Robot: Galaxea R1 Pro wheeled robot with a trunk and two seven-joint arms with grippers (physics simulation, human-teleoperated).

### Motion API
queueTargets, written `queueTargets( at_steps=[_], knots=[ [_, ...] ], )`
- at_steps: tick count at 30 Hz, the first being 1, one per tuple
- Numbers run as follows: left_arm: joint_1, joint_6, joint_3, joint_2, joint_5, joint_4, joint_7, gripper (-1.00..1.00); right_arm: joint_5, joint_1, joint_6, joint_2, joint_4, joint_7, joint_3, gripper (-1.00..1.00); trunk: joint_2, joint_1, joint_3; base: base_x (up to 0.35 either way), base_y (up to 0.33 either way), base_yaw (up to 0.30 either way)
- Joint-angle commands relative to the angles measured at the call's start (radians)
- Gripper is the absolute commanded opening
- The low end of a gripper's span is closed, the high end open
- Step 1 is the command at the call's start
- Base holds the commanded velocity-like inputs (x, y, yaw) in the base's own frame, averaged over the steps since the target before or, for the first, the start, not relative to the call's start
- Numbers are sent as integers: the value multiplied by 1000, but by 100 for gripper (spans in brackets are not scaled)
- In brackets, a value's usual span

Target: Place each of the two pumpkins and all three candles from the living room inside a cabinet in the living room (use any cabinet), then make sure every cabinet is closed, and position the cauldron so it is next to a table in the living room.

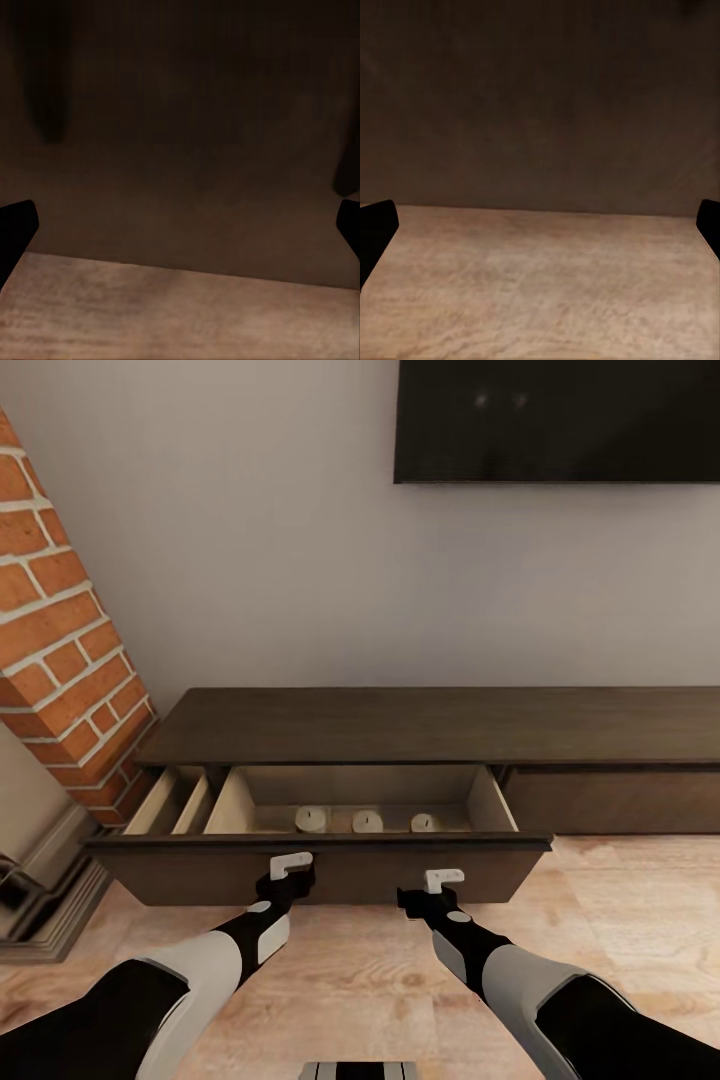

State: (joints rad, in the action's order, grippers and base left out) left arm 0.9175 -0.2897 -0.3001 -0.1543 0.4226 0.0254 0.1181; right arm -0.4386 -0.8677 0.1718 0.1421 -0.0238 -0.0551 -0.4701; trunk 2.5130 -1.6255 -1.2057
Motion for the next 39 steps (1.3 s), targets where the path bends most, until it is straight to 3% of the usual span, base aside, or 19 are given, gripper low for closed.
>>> queueTargets(
  at_steps=[1, 30, 39],
  knots=[
    [1, -5, -8, -1, 5, 2, 3, 100, -8, -1, 3, 0, 1, -3, -9, 100, 0, 0, -1, 184, 0, 0],
    [1, -4, -7, -1, 5, 12, 2, 100, -7, -1, 2, 1, 1, -5, -10, 100, 0, 0, -1, 183, 0, 0],
    [1, -5, -7, -1, 5, 13, 2, 100, -8, -1, 2, 1, 1, -5, -10, 100, 0, 0, -1, 30, 0, 0]
  ],
)
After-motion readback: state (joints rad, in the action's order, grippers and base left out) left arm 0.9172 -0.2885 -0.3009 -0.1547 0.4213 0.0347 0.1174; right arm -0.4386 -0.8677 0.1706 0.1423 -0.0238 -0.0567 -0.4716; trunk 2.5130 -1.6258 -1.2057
